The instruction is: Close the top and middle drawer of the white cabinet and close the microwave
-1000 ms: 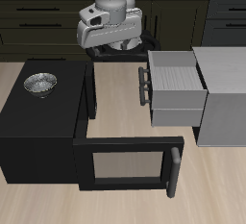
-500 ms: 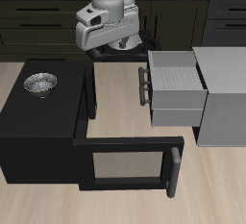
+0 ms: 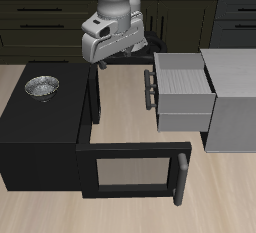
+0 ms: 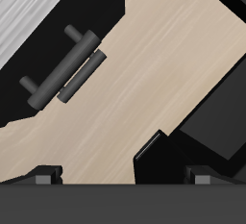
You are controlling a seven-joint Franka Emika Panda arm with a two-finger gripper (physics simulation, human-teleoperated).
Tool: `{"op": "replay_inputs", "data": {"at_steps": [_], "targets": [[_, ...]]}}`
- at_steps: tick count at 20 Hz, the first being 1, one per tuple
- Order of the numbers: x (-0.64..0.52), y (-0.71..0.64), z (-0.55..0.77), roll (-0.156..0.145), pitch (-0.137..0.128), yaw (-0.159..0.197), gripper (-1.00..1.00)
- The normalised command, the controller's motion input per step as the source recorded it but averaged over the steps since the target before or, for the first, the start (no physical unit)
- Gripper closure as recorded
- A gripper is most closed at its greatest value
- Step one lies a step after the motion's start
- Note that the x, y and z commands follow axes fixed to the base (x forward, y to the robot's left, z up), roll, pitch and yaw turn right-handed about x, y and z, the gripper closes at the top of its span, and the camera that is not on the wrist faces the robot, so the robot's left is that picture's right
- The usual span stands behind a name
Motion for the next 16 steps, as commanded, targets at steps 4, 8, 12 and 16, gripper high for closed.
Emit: {"op": "replay_inputs", "data": {"at_steps": [4,8,12,16], "targets": [[0.07,0.04,-0.21,-0.044,0.032,0.106,-1.0],[0.01,0.15,-0.07,0.009,-0.023,0.098,-1.0],[0.05,0.08,0.03,-0.004,-0.022,0.015,-1.0],[0.2,-0.03,0.04,-0.02,-0.017,0.018,-1.0]]}}
